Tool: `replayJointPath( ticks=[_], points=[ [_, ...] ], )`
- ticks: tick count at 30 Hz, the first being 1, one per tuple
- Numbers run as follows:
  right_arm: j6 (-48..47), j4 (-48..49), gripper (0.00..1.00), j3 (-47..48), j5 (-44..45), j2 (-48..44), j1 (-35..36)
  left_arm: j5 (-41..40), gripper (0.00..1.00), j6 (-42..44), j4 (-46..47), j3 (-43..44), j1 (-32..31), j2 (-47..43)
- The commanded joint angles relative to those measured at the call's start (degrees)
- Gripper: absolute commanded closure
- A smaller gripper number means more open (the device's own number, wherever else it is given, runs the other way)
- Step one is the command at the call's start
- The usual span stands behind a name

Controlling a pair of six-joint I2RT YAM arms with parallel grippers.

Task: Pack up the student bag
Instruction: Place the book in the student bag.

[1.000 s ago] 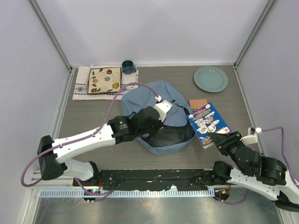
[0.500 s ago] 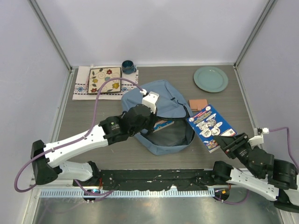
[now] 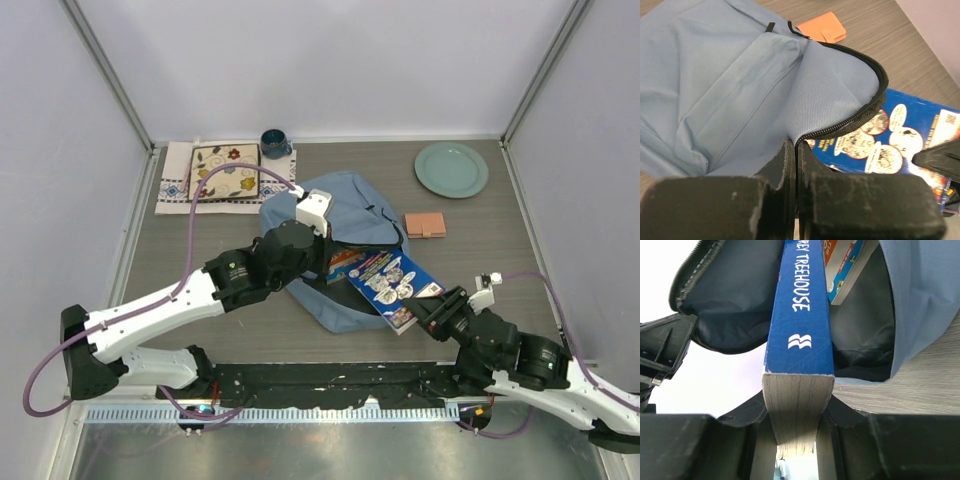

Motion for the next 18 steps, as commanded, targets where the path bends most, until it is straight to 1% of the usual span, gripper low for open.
replayJointPath(
  ticks=[1,5,6,7,12,13,14,15,16,17,18],
  points=[
    [4.52,18.07,0.99,-1.58,1.30,2.40,0.10,4.82,1.00,-1.38,8.80,2.62,-0.01,-1.78],
    [6.80,22.03,0.99,-2.20,5.43,8.89,0.10,7.73,1.00,-1.03,8.89,3.32,-0.10,-0.55],
    [6.64,23.35,0.99,-2.46,6.40,10.13,0.10,7.82,1.00,-1.03,8.80,3.23,-0.10,-0.46],
    [6.03,27.36,0.99,-2.73,6.84,11.19,0.01,7.74,1.00,-1.03,8.71,3.06,-0.10,-0.28],
    [7.34,33.54,0.99,-2.55,10.53,21.63,-0.08,6.95,1.00,-1.30,9.50,2.18,-0.10,-1.07],
    [7.08,36.86,0.99,-2.73,10.71,22.96,-0.08,6.86,1.00,-1.21,9.68,1.83,-0.10,-1.33],
    [6.47,38.81,0.99,-2.90,10.72,24.46,-0.69,6.60,1.00,-1.21,9.85,1.91,-0.01,-1.60],
    [6.46,40.22,0.99,-2.73,10.02,28.13,-1.30,6.59,1.00,-1.21,9.77,1.83,-0.10,-1.60],
    [6.11,44.15,0.99,-2.90,9.05,29.82,-1.92,6.68,1.00,-1.12,9.59,2.00,-0.10,-1.78],
    [5.67,46.54,0.99,-3.25,5.13,32.18,-4.36,6.86,1.00,-1.12,9.33,2.00,-0.10,-1.86],
    [5.58,51.00,0.99,-3.86,2.22,34.38,-5.95,6.95,1.00,-1.12,9.15,2.09,-0.01,-1.86]
  ],
)
